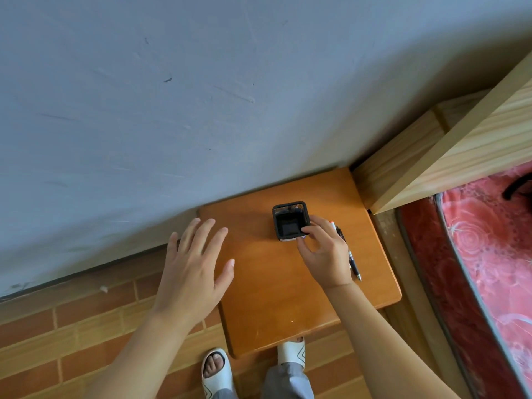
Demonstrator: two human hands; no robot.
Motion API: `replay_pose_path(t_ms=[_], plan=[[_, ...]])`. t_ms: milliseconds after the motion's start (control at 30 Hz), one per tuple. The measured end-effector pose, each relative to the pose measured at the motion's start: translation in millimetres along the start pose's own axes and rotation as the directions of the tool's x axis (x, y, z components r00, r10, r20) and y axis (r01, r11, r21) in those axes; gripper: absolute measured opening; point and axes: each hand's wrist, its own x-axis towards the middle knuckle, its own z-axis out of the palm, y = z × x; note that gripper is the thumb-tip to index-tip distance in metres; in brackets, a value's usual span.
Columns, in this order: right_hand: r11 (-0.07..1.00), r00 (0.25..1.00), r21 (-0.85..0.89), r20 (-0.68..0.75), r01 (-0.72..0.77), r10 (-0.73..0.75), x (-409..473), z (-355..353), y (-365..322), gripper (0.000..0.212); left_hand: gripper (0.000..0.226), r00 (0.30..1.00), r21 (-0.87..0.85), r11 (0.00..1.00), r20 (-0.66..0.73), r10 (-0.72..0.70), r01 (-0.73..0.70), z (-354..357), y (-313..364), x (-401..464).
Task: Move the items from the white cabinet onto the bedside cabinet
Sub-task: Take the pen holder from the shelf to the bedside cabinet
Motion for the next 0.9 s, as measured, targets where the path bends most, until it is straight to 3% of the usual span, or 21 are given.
replay_pose_path(t_ms=[133,333,500,667,900], plan=[[0.999,0.997,-0.019,0.053,-0.048,0.049,-5,-1,5,0.021,0.063,1.0,0.0,1.0,-0.011,-0.024,0.024,1,-6,-7],[0.993,0.98,-0.074,0.167,-0.098,0.109,-10,-21,-9,0.044,0.063,0.998,-0.012,0.999,-0.036,-0.053,0.052,-9,0,-19],[0.992,0.977,-0.071,0.18,-0.102,0.113,-20,-53,-30,0.044,0.063,0.997,-0.007,0.997,-0.039,-0.073,0.072,-32,13,-37],[0.99,0.961,-0.135,0.267,-0.037,0.073,-36,-93,-64,0.045,0.057,0.993,-0.017,0.995,-0.063,-0.096,0.095,-72,35,-66],[0.939,0.917,-0.301,0.398,0.165,-0.033,-42,-169,-144,0.051,0.053,0.977,-0.028,0.98,-0.076,-0.197,0.196,-143,65,-112]])
